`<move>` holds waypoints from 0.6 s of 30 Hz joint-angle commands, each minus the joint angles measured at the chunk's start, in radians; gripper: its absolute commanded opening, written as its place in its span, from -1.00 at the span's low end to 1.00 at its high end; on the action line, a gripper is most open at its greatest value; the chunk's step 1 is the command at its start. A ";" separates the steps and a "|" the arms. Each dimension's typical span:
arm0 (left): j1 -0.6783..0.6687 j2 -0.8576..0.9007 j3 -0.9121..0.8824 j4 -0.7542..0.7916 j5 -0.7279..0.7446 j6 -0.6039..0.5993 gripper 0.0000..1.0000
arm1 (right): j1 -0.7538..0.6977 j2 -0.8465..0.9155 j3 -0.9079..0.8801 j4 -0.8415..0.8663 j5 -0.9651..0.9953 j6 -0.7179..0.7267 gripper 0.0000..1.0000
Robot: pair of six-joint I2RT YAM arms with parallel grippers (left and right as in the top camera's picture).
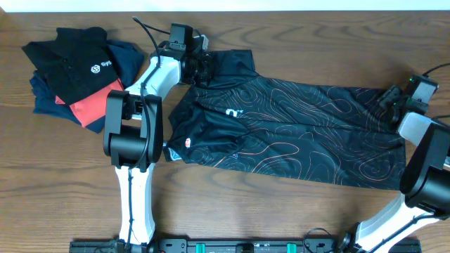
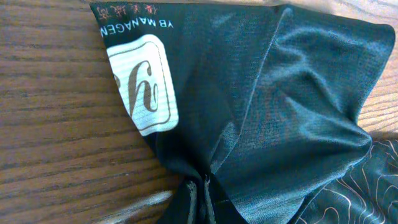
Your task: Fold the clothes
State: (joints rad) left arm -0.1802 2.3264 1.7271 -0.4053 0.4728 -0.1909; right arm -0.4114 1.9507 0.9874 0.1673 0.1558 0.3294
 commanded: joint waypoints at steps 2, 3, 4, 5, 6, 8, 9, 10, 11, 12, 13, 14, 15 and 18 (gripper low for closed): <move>-0.001 -0.024 -0.008 -0.010 0.013 -0.005 -0.88 | -0.009 0.047 0.006 0.039 -0.005 0.018 0.41; -0.001 -0.024 -0.008 -0.010 0.014 -0.005 -0.88 | -0.009 0.053 0.006 0.051 -0.023 0.018 0.41; -0.001 -0.024 -0.008 -0.010 0.014 -0.005 -0.88 | -0.009 0.060 0.006 0.061 -0.039 0.017 0.41; -0.001 -0.024 -0.008 -0.010 0.013 -0.005 -0.88 | -0.009 0.066 0.006 0.067 -0.060 0.018 0.41; -0.001 -0.024 -0.008 -0.010 0.013 -0.005 -0.88 | -0.008 0.074 0.006 0.071 -0.070 0.018 0.40; -0.001 -0.024 -0.008 -0.010 0.013 -0.005 -0.88 | -0.008 0.087 0.006 0.079 -0.070 0.018 0.40; -0.001 -0.024 -0.008 -0.010 0.013 -0.005 -0.87 | -0.008 0.096 0.006 0.083 -0.067 0.018 0.40; -0.001 -0.024 -0.008 -0.010 0.013 -0.005 -0.87 | -0.010 0.100 0.006 0.084 -0.066 0.018 0.38; -0.001 -0.024 -0.008 -0.010 0.013 -0.005 -0.88 | -0.010 0.106 0.006 0.084 -0.066 0.018 0.33; -0.001 -0.024 -0.008 -0.010 0.013 -0.005 -0.88 | -0.010 0.108 0.006 0.082 -0.066 0.018 0.18; -0.001 -0.024 -0.008 -0.010 0.014 -0.005 -0.88 | -0.010 0.108 0.006 0.082 -0.066 0.018 0.02; -0.001 -0.024 -0.008 -0.010 0.013 -0.005 -0.88 | -0.010 0.108 0.006 0.082 -0.066 0.018 -0.27; -0.001 -0.024 -0.008 -0.010 0.013 -0.005 -0.88 | -0.010 0.108 0.006 0.084 -0.066 0.018 -0.54; 0.000 -0.024 -0.008 -0.015 0.014 -0.005 -0.88 | -0.015 0.108 0.009 0.081 -0.066 0.018 -0.98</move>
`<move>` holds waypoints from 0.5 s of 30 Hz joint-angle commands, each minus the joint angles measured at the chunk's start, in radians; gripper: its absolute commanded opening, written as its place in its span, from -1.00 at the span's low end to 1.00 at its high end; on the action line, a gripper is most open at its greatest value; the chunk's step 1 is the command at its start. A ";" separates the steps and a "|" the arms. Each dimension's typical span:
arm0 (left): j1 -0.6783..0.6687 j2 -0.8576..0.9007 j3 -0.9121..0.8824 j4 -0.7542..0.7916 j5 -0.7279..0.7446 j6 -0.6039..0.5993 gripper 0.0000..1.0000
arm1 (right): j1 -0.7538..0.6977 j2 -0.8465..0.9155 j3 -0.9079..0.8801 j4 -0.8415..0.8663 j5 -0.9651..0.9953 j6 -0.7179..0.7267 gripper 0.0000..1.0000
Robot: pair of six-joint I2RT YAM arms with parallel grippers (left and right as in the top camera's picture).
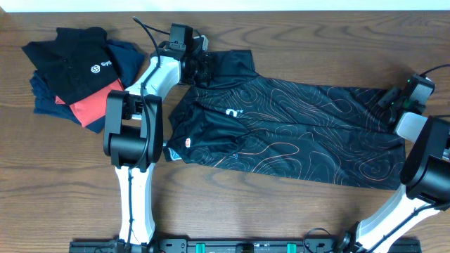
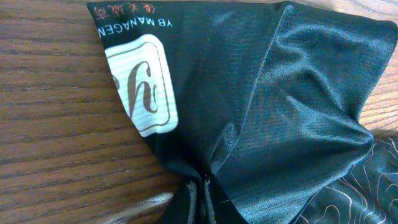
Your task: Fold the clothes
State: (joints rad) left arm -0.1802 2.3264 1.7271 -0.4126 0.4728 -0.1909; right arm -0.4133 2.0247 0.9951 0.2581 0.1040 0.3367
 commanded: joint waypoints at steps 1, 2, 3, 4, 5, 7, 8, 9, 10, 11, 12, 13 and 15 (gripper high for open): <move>0.000 -0.024 -0.008 -0.014 0.014 -0.005 -0.89 | -0.016 0.031 0.002 -0.015 -0.014 0.011 -0.98; 0.000 -0.026 -0.008 -0.022 0.014 -0.005 -0.88 | -0.018 0.027 0.002 -0.023 -0.014 0.011 -0.98; 0.000 -0.029 -0.008 -0.031 0.014 -0.005 -0.88 | -0.021 0.019 0.002 -0.034 -0.014 0.011 -0.98; 0.000 -0.035 -0.008 -0.047 0.014 -0.005 -0.88 | -0.025 0.009 0.002 -0.048 -0.011 0.011 -0.98; 0.000 -0.043 -0.008 -0.061 0.014 -0.005 -0.88 | -0.029 -0.005 0.002 -0.063 -0.004 0.013 -0.98; 0.000 -0.068 -0.008 -0.089 0.014 -0.005 -0.88 | -0.037 -0.040 0.002 -0.094 0.016 0.019 -0.98; 0.001 -0.093 -0.008 -0.106 0.014 -0.005 -0.88 | -0.042 -0.074 0.002 -0.120 0.022 0.018 -0.98; 0.001 -0.104 -0.008 -0.113 0.014 -0.005 -0.88 | -0.044 -0.089 0.002 -0.130 0.023 0.018 -0.98; 0.000 -0.125 -0.008 -0.128 0.014 -0.005 -0.88 | -0.048 -0.118 0.002 -0.158 0.023 0.018 -0.98; 0.000 -0.142 -0.008 -0.143 0.014 -0.005 -0.88 | -0.051 -0.136 0.002 -0.176 0.023 0.018 -0.98; 0.000 -0.162 -0.008 -0.160 0.014 -0.005 -0.88 | -0.052 -0.161 0.002 -0.206 0.023 0.018 -0.98; 0.000 -0.186 -0.008 -0.183 0.014 -0.005 -0.88 | -0.052 -0.183 0.002 -0.235 0.023 0.018 -0.97; 0.000 -0.225 -0.008 -0.231 0.014 -0.005 -0.88 | -0.052 -0.232 0.002 -0.307 0.023 0.018 -0.96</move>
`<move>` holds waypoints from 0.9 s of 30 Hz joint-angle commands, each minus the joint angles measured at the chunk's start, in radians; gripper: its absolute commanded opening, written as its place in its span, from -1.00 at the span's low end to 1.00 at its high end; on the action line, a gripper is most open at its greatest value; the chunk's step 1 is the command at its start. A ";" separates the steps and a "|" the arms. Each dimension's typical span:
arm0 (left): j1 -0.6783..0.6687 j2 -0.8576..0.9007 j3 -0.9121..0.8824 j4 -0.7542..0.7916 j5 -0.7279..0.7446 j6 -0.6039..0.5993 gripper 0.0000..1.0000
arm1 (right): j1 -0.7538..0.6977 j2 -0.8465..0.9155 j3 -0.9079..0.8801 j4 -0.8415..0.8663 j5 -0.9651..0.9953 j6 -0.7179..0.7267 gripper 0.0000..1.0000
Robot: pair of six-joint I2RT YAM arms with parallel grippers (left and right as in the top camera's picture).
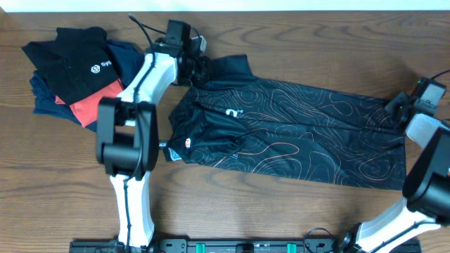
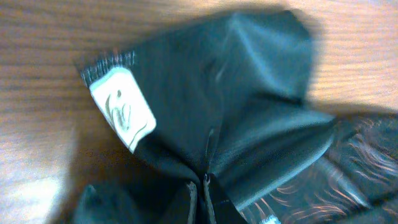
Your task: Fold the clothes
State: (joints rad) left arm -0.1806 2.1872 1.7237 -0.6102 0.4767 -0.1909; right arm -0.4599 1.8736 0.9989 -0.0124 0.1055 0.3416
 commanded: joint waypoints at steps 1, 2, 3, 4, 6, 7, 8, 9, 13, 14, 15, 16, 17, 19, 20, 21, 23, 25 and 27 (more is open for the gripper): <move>0.001 -0.102 -0.005 -0.061 0.010 -0.005 -0.87 | -0.005 -0.099 -0.002 -0.068 0.022 0.013 -0.97; 0.001 -0.117 -0.005 -0.090 0.010 -0.005 -0.88 | -0.005 -0.118 -0.002 -0.101 0.021 0.013 -0.97; 0.001 -0.134 -0.005 -0.129 0.010 -0.005 -0.88 | -0.005 -0.146 -0.002 -0.152 0.021 0.013 -0.95; 0.001 -0.148 -0.005 -0.170 0.010 -0.005 -0.88 | -0.005 -0.168 -0.002 -0.195 0.021 0.013 -0.94; 0.001 -0.165 -0.005 -0.255 0.010 -0.005 -0.88 | -0.005 -0.207 -0.002 -0.271 0.021 0.013 -0.92; 0.001 -0.170 -0.005 -0.290 0.010 -0.005 -0.88 | -0.005 -0.224 -0.002 -0.309 0.022 0.013 -0.90; 0.001 -0.172 -0.005 -0.330 0.010 -0.005 -0.88 | -0.005 -0.240 -0.002 -0.354 0.022 0.013 -0.88; 0.001 -0.172 -0.005 -0.363 0.010 -0.005 -0.88 | -0.005 -0.251 -0.002 -0.392 0.022 0.013 -0.87; 0.001 -0.172 -0.005 -0.492 0.010 0.004 -0.88 | -0.005 -0.273 -0.002 -0.547 0.024 0.013 -0.81; 0.001 -0.172 -0.005 -0.518 0.010 0.016 -0.88 | -0.005 -0.273 -0.002 -0.586 0.026 0.013 -0.81; 0.001 -0.172 -0.005 -0.544 0.009 0.029 -0.88 | -0.005 -0.273 -0.002 -0.616 0.027 0.013 -0.81; 0.001 -0.172 -0.007 -0.570 0.009 0.041 -0.88 | -0.005 -0.273 -0.002 -0.653 0.032 0.014 -0.83; 0.001 -0.172 -0.011 -0.598 0.004 0.046 -0.88 | -0.005 -0.273 -0.002 -0.682 0.045 0.014 -0.85; 0.001 -0.172 -0.022 -0.645 -0.018 0.061 -0.88 | -0.005 -0.273 -0.002 -0.724 0.077 0.023 -0.86; 0.001 -0.172 -0.030 -0.658 -0.039 0.060 -0.89 | -0.005 -0.273 -0.002 -0.737 0.092 0.027 -0.86; 0.000 -0.172 -0.041 -0.667 -0.058 0.060 -0.88 | -0.005 -0.273 -0.002 -0.745 0.102 0.029 -0.87; 0.000 -0.172 -0.068 -0.667 -0.077 0.060 -0.88 | -0.005 -0.273 -0.002 -0.750 0.101 0.028 -0.85; 0.000 -0.172 -0.090 -0.655 -0.077 0.061 -0.88 | -0.005 -0.273 -0.002 -0.748 0.093 0.029 -0.74; 0.000 -0.172 -0.105 -0.641 -0.077 0.060 -0.88 | -0.005 -0.273 -0.002 -0.727 0.060 0.028 -0.36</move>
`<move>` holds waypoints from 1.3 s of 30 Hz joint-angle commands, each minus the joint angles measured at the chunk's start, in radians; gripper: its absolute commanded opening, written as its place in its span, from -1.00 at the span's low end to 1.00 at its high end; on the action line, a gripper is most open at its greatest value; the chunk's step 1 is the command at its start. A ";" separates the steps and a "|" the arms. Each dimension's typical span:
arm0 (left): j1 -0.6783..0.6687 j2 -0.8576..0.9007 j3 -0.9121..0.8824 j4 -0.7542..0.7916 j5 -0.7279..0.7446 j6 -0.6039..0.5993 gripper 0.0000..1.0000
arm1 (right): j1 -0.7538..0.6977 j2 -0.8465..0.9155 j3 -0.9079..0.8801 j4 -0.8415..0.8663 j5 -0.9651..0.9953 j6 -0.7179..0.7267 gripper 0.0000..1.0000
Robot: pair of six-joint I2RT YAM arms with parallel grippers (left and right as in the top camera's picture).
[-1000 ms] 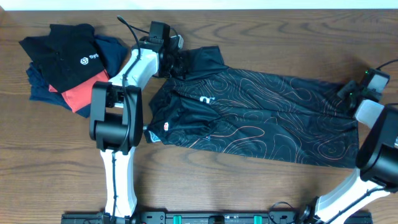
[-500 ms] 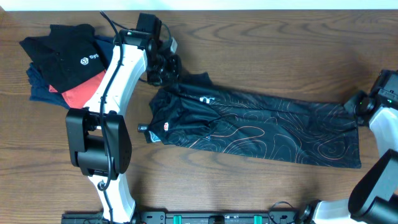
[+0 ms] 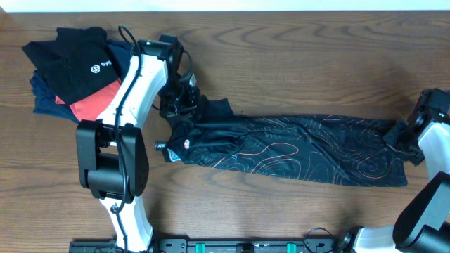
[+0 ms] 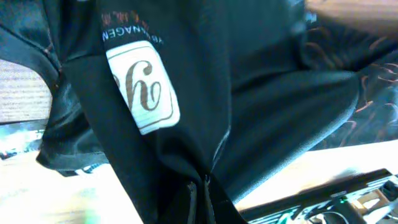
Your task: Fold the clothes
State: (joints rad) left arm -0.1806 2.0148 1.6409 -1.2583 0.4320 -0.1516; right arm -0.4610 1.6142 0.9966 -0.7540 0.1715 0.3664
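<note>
A black shirt with thin contour lines (image 3: 295, 151) lies as a long narrow band across the table, its far edge pulled forward over itself. My left gripper (image 3: 184, 98) is shut on the shirt's left sleeve and holds it above the collar end. In the left wrist view the sleeve, with its white logo patch (image 4: 142, 93), hangs from my left gripper (image 4: 203, 196), whose jaws are closed tight on the cloth. My right gripper (image 3: 406, 132) is at the shirt's right end, where the hem corner bunches up into it.
A pile of folded clothes (image 3: 74, 67) in black, navy and coral sits at the back left, beside the left arm. Bare wooden table (image 3: 302, 63) stretches behind the shirt. A black rail (image 3: 232, 246) runs along the front edge.
Both grippers have moved toward the front of the table with the shirt's far edge. The shirt is now a narrower band, and the sleeve hangs off the table.
The shirt first lay spread flat, with my left gripper shut on the far-left sleeve and my right gripper at the far-right corner. They stayed so, then the sleeve began to rise. Now the far edge is drawn forward over the shirt.
</note>
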 commanded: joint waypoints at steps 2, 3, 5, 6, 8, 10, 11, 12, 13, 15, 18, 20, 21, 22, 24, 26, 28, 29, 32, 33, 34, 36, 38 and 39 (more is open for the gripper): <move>-0.002 0.000 -0.029 0.015 -0.032 0.021 -0.88 | -0.003 -0.013 0.000 0.056 -0.030 0.003 -0.23; -0.002 0.000 -0.030 0.018 -0.032 0.021 -0.88 | -0.003 -0.013 0.000 0.072 -0.031 0.003 -0.22; -0.002 0.000 -0.030 0.026 -0.032 0.020 -0.88 | -0.003 -0.011 0.000 0.113 -0.042 0.003 -0.22; -0.003 0.000 -0.030 0.030 -0.032 0.020 -0.88 | -0.003 -0.009 0.000 0.129 -0.051 0.003 -0.22; -0.006 0.000 -0.030 0.038 -0.032 0.020 -0.88 | -0.003 0.001 0.000 0.150 -0.069 0.003 -0.21; -0.010 0.000 -0.030 0.051 -0.032 0.020 -0.88 | -0.003 0.018 0.000 0.165 -0.092 0.003 -0.17; -0.014 0.000 -0.030 0.058 -0.032 0.020 -0.88 | -0.003 0.032 0.000 0.169 -0.094 0.003 -0.16; -0.019 0.000 -0.030 0.065 -0.032 0.020 -0.88 | -0.003 0.043 0.000 0.171 -0.093 0.003 -0.15; -0.025 0.000 -0.030 0.072 -0.032 0.020 -0.88 | -0.003 0.060 0.000 0.174 -0.094 0.003 -0.14; -0.036 0.000 -0.030 0.082 -0.032 0.020 -0.88 | -0.003 0.096 0.000 0.177 -0.093 0.002 -0.14; -0.050 0.000 -0.030 0.092 -0.032 0.020 -0.88 | -0.003 0.141 0.000 0.196 -0.093 0.003 -0.14; -0.055 0.000 -0.030 0.094 -0.032 0.020 -0.88 | -0.003 0.169 0.000 0.216 -0.099 0.002 -0.15; -0.055 0.000 -0.030 0.094 -0.032 0.020 -0.87 | -0.003 0.179 0.000 0.223 -0.101 0.001 -0.17; -0.055 0.000 -0.030 0.094 -0.032 0.020 -0.88 | -0.003 0.185 0.000 0.228 -0.101 0.000 -0.17; -0.055 0.000 -0.030 0.096 -0.032 0.020 -0.88 | -0.003 0.188 0.000 0.237 -0.101 0.000 -0.19; -0.055 0.000 -0.030 0.101 -0.032 0.020 -0.88 | -0.003 0.182 0.000 0.253 -0.101 0.000 -0.18; -0.055 0.000 -0.030 0.106 -0.032 0.020 -0.88 | -0.003 0.166 0.004 0.261 -0.101 0.001 -0.13; -0.055 0.000 -0.030 0.109 -0.032 0.020 -0.88 | -0.003 0.156 0.008 0.262 -0.101 0.001 -0.12; -0.055 0.000 -0.030 0.116 -0.032 0.020 -0.88 | -0.003 0.117 0.022 0.275 -0.101 0.000 -0.08; -0.055 0.000 -0.030 0.119 -0.032 0.020 -0.88 | -0.003 0.105 0.024 0.288 -0.102 0.000 -0.06; -0.055 0.000 -0.030 0.120 -0.032 0.020 -0.88 | -0.003 0.096 0.024 0.302 -0.103 0.000 -0.05; -0.055 0.000 -0.030 0.120 -0.032 0.020 -0.88 | -0.003 0.091 0.024 0.329 -0.130 -0.017 -0.03; -0.055 0.000 -0.030 0.120 -0.032 0.020 -0.88 | -0.001 0.101 0.024 0.345 -0.159 -0.031 -0.02; -0.055 0.000 -0.030 0.120 -0.032 0.020 -0.88 | 0.000 0.108 0.024 0.348 -0.163 -0.031 -0.02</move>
State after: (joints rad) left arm -0.2375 2.0148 1.6142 -1.1389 0.4114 -0.1490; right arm -0.4610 1.7260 1.0058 -0.4129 0.0475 0.3553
